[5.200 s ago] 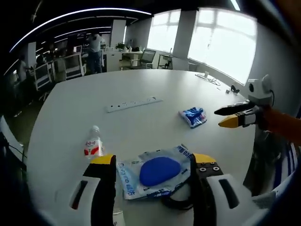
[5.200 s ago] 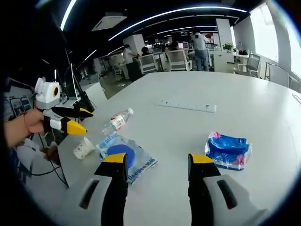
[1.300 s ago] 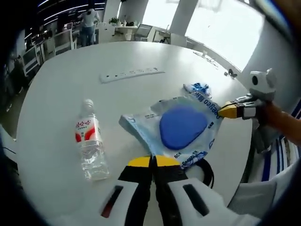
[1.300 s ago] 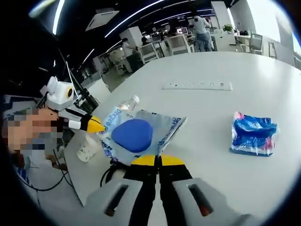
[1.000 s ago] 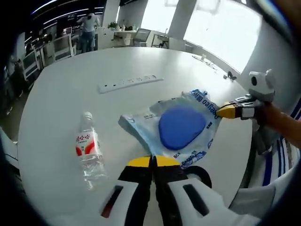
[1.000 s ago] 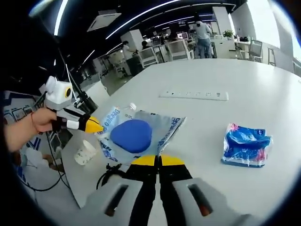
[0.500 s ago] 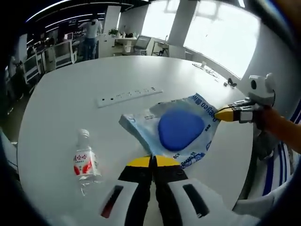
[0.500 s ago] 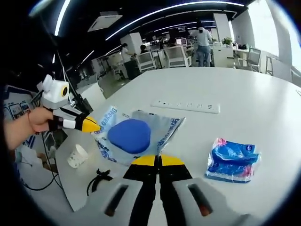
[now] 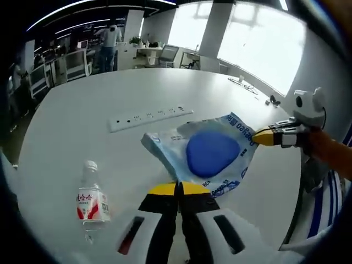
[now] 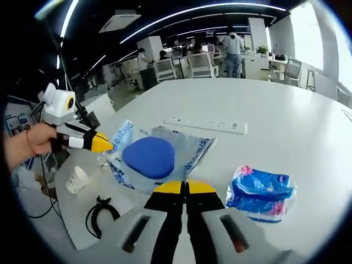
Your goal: Arrange the tabletop items into an orderly group along one side of the table until the central work area is clear of visible clutter.
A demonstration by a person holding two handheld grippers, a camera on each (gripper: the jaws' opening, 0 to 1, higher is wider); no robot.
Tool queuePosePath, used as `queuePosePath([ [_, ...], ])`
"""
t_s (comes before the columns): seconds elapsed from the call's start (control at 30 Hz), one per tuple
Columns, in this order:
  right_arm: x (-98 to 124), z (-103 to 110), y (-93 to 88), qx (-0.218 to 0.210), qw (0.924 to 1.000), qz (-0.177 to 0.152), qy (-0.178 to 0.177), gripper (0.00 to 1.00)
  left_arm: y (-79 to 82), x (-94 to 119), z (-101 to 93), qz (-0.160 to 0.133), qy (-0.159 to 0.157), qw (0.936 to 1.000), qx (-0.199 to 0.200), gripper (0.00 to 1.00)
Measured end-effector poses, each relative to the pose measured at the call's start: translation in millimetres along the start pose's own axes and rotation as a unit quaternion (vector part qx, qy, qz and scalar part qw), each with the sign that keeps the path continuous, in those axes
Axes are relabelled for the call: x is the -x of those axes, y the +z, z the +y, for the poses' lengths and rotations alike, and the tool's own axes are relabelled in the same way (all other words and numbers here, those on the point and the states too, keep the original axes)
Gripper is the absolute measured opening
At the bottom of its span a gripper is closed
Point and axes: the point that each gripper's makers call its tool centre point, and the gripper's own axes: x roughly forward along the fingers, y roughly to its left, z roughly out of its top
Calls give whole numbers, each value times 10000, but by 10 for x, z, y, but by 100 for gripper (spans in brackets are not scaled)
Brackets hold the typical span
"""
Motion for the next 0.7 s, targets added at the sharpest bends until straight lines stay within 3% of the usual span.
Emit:
queuePosePath([
  [0.7,-415,-372,-303,112,9985,417,-345,0,-173,-509,96,229,-3,9997,67,0],
])
